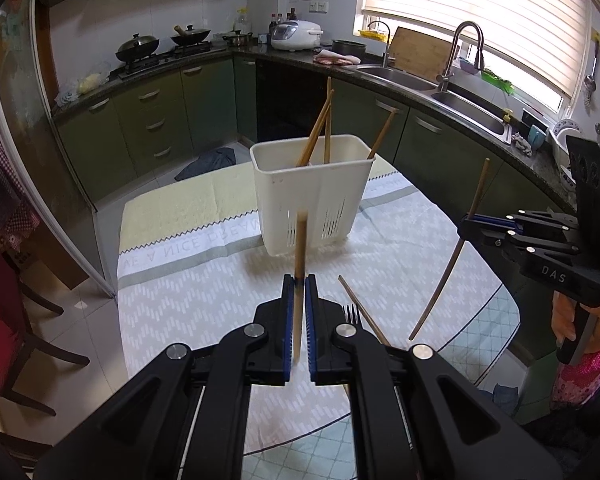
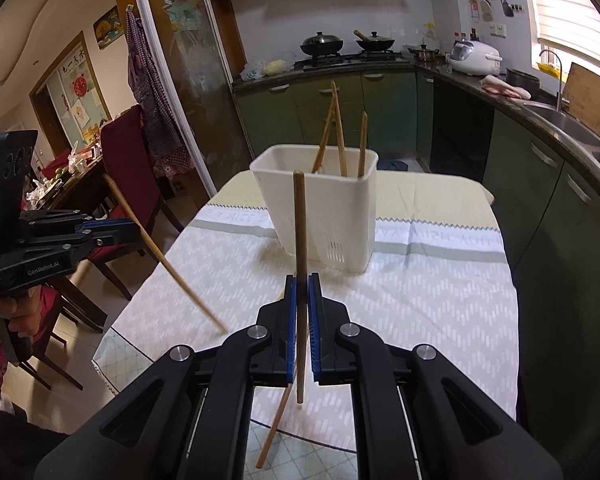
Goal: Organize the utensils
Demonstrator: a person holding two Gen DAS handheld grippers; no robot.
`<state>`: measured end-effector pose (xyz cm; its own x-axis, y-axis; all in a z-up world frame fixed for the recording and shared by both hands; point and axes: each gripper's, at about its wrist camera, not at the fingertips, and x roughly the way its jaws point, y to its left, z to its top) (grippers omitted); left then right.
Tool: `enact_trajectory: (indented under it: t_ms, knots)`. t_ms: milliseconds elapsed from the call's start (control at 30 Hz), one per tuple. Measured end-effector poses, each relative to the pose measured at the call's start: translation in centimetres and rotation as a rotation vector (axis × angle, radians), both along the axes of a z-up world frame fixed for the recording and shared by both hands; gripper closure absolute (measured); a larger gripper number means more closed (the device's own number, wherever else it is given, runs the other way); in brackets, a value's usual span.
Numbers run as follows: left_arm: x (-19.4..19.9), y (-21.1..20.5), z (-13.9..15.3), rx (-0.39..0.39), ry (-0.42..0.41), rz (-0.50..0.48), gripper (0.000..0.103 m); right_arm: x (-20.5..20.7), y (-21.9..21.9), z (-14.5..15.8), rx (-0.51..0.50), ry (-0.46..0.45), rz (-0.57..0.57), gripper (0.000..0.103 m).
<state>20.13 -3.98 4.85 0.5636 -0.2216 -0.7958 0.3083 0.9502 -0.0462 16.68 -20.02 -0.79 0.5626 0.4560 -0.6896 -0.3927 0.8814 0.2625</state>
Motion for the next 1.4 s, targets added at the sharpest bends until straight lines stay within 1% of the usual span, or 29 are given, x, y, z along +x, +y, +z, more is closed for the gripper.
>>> enact_trajectory:
  t_ms: [167, 300, 500, 600, 633, 700, 733, 767, 800, 833, 900, 967, 1000, 1033, 1067, 1200, 1400]
  knots:
    - [0.2, -0.1, 0.6, -0.001, -0.014, -0.009, 0.098, 0.5, 0.3, 2.0, 0.004, -0.032, 0.017, 0.096]
    - [0.5, 0.0, 0.4, -0.005, -0.009, -0.016, 0.103, 0.7, 0.7, 3.4, -0.010, -0.062, 0.021, 0.096]
    - [2.0, 0.2, -1.2, -0.008, 0.026, -0.019, 0.103, 0.6, 1.3, 4.3, -0.019, -0.070, 0.031, 0.096]
    - [3.8, 0.5, -2.6, -0.012, 0.071, -0.008, 0.103, 0.4, 0.9, 4.3, -0.019, -0.065, 0.023, 0.096]
    - [4.6, 1.0, -3.1, -0.022, 0.089, 0.012, 0.103, 0.3, 0.7, 4.3, -0.020, -0.064, 0.019, 0.096]
    - [6.0, 1.9, -4.1, -0.032, 0.129, 0.062, 0.097, 0.3, 0.3, 4.3, -0.019, -0.064, 0.012, 0.096]
    - [7.2, 2.5, -4.9, -0.028, 0.161, 0.095, 0.081, 0.3, 0.1, 4.3, -0.017, -0.063, 0.008, 0.096]
    - [8.1, 3.0, -5.7, -0.022, 0.187, 0.119, 0.062, 0.3, -0.1, 4.3, -0.015, -0.062, 0.006, 0.096]
    - [9.0, 3.3, -6.5, -0.012, 0.216, 0.139, 0.056, 0.3, -0.2, 4.2, -0.013, -0.061, 0.004, 0.096]
    - [10.3, 3.7, -7.5, -0.012, 0.256, 0.160, 0.053, 0.3, -0.4, 4.2, -0.011, -0.061, 0.002, 0.096]
    - [12.4, 4.0, -9.6, -0.024, 0.336, 0.179, 0.053, 0.3, -0.7, 4.1, -0.009, -0.059, -0.003, 0.096]
    - [13.6, 4.1, -11.0, -0.021, 0.370, 0.201, 0.054, 0.2, -1.0, 3.9, -0.007, -0.054, -0.009, 0.096]
    - [14.1, 4.0, -11.7, -0.010, 0.381, 0.197, 0.054, 0.2, -1.1, 3.9, -0.007, -0.051, -0.012, 0.096]
    - [14.6, 3.7, -12.5, 0.009, 0.387, 0.192, 0.058, 0.2, -1.4, 3.8, -0.006, -0.047, -0.016, 0.096]
    - [15.0, 3.4, -13.3, 0.026, 0.392, 0.188, 0.065, 0.3, -1.6, 3.7, -0.005, -0.044, -0.020, 0.096]
    - [15.8, 2.3, -15.5, 0.076, 0.402, 0.175, 0.066, 0.2, -2.5, 3.4, -0.004, -0.035, -0.039, 0.096]
    - [17.0, 1.4, -17.9, 0.107, 0.409, 0.181, 0.066, -0.1, -3.4, 3.0, -0.002, -0.026, -0.054, 0.096]
